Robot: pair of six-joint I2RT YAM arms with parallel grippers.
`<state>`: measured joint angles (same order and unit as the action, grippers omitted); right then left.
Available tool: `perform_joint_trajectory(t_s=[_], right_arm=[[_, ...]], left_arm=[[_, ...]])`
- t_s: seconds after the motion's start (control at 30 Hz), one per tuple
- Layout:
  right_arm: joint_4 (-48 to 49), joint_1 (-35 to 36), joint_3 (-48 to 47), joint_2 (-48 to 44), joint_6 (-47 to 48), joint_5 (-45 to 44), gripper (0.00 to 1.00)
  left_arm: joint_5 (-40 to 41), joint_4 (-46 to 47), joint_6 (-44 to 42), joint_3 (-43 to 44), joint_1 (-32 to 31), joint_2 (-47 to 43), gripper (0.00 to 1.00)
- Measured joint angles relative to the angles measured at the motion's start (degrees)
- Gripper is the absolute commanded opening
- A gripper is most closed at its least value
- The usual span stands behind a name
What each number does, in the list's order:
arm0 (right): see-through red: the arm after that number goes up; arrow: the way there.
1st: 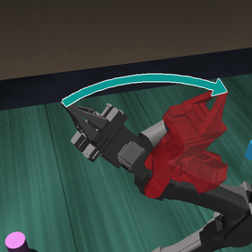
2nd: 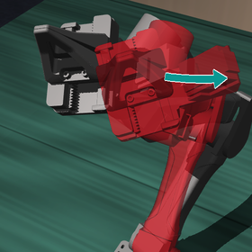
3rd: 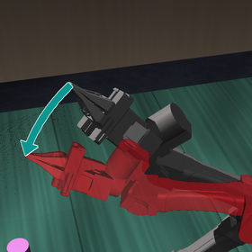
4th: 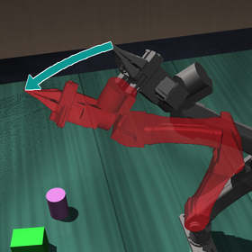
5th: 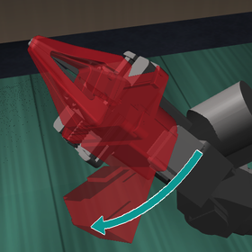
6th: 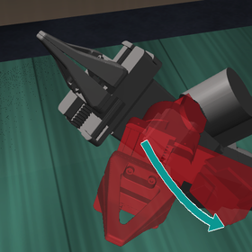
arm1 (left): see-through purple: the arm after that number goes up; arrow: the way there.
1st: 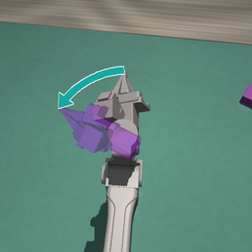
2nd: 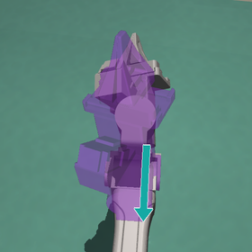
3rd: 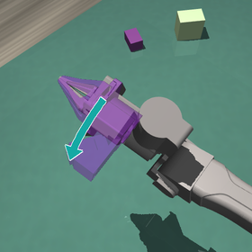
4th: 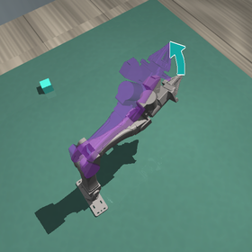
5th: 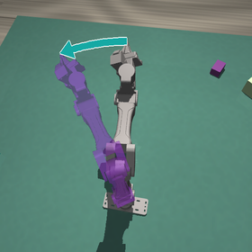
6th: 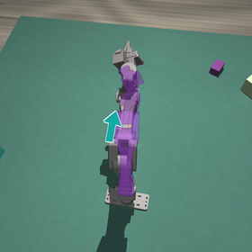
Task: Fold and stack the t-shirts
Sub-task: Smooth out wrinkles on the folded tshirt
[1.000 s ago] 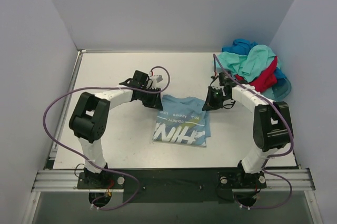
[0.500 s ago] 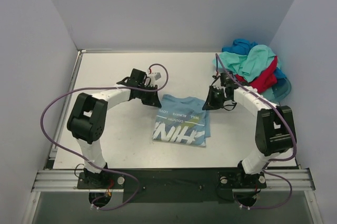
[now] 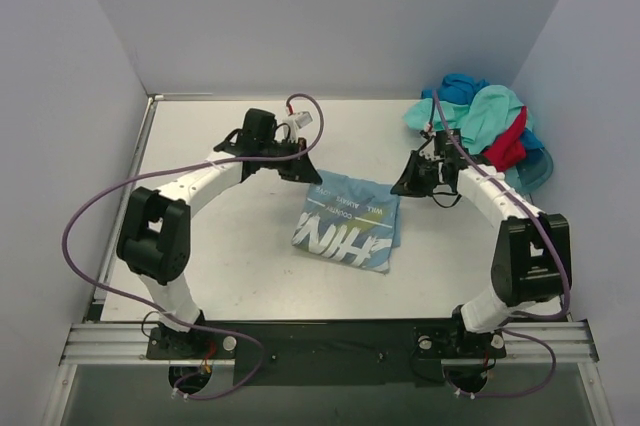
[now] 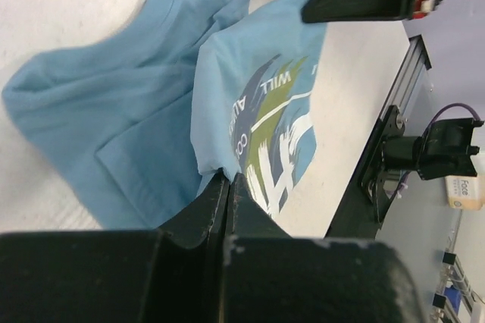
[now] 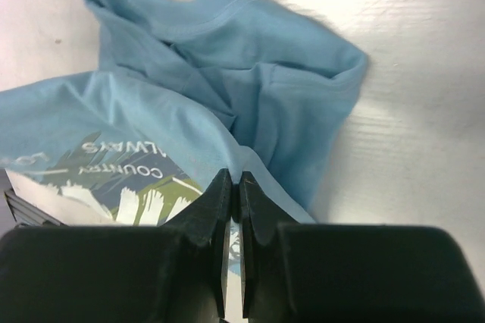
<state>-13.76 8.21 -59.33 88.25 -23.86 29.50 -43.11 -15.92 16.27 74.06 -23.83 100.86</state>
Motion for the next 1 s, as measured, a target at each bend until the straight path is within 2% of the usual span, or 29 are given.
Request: perform_joint_trajectory(t_s=[0.3,0.43,0.6,0.7,0.73,0.77,0.8,0.83,0.87,1.0], right_arm=[[5.2,-4.7,-0.3,10.1,-2.1,0.0,0.00],[6.7,-5.3,-2.5,14.5,-3.4,-0.3,0.01],[6.7,-5.6,-8.0,19.4,-4.5,-1.0,0.13],[6.7,-5.6,-10.2,21.1,-4.6,-2.0,0.15],[6.7,-5.6,-10.6,21.5,-4.6,-2.4,0.21],[6.4,-5.6,-11.0,21.9,-4.6,-2.7,0.24],[6.1,-5.6,-11.4,22.2,-4.7,-3.0,0.32],[5.5,-5.6,-12.1,22.5,-4.6,-3.3,0.35],[4.8,-5.6,-13.0,22.9,-4.5,-3.6,0.38],[2.4,-5.5,-17.1,23.8,-3.1,-5.4,0.44]], left_arm=[[1.3,12.4,4.0,4.7,-0.9,10.6,0.00],[4.4,14.1,3.2,8.8,-0.8,16.7,0.00],[8.9,14.4,1.7,11.4,-0.1,21.4,0.00],[11.7,14.4,0.9,11.4,0.4,22.6,0.03],[12.6,14.3,0.6,11.4,0.5,22.8,0.03],[13.5,14.3,0.3,11.4,0.5,23.0,0.05],[14.5,14.3,-0.2,11.5,0.4,23.2,0.11],[15.4,14.3,-0.7,11.6,0.4,23.4,0.16],[16.3,14.2,-1.4,11.8,0.3,23.6,0.27],[19.0,11.6,-3.7,13.1,0.2,24.0,0.45]])
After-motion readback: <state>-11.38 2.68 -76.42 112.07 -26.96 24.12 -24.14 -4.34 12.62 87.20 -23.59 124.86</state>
